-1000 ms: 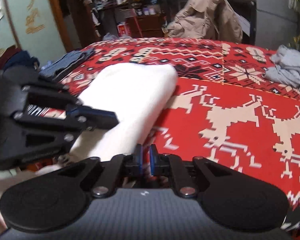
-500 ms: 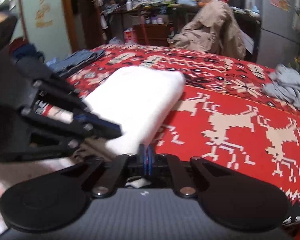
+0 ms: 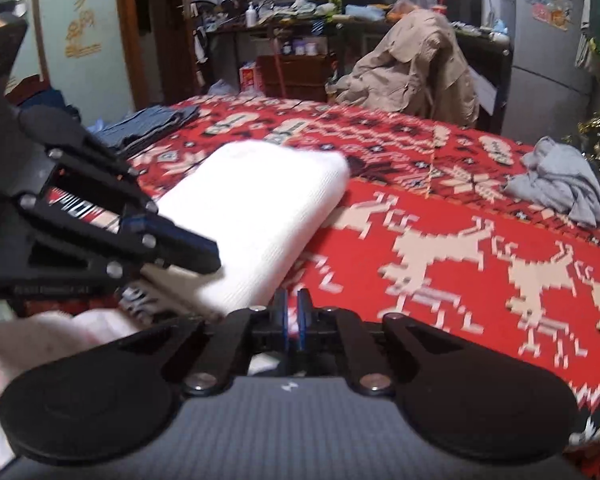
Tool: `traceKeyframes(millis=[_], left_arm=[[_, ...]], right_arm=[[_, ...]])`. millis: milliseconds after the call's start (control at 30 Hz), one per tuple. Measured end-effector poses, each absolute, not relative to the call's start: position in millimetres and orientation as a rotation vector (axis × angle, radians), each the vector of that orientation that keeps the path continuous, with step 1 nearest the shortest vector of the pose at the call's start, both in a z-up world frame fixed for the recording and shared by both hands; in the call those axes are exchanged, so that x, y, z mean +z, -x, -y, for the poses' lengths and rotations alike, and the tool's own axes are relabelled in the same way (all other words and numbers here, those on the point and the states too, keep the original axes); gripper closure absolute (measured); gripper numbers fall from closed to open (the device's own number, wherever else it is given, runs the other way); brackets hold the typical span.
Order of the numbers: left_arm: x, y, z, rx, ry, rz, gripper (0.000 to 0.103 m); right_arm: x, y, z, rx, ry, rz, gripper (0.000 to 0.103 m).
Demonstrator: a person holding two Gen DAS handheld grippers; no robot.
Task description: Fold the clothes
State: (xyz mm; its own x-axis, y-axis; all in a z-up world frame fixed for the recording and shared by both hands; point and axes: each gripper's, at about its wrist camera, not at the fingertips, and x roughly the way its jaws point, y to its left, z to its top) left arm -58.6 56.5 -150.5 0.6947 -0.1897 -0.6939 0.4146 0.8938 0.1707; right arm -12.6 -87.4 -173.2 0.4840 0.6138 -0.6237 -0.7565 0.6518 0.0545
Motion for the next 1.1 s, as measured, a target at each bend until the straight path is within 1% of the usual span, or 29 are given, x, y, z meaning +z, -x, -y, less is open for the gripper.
traceKeyframes(millis=[100, 200, 600, 800, 867, 1100], left_arm=[[-156, 54, -57, -0.334, -0.314, -0.740, 0.103], [-157, 59, -59, -0.339, -0.306, -0.750, 0.103], [-152, 80, -65, -0.376, -0.280, -0.776, 0.103], [-141, 68, -71, -0.332, -0.248, -0.746, 0.101], [-140, 58, -72, -0.311, -0.232, -0.738, 0.097], [-148, 26, -88, -0.238, -0.133, -0.768, 0.099]], right_arm=[[-177, 6, 78, 0.849, 0.241, -0.647, 0.096], [-179, 11, 70, 0.860, 0.269, -0.636, 0.101], [-177, 59, 90, 0.907, 0.334, -0.628, 0.102], [-171, 29, 100, 0.813, 0.259, -0.628, 0.101], [-176, 14, 93, 0.801, 0.244, -0.645, 0.100], [-185, -9, 64, 0.819, 0.256, -0.647, 0.100]])
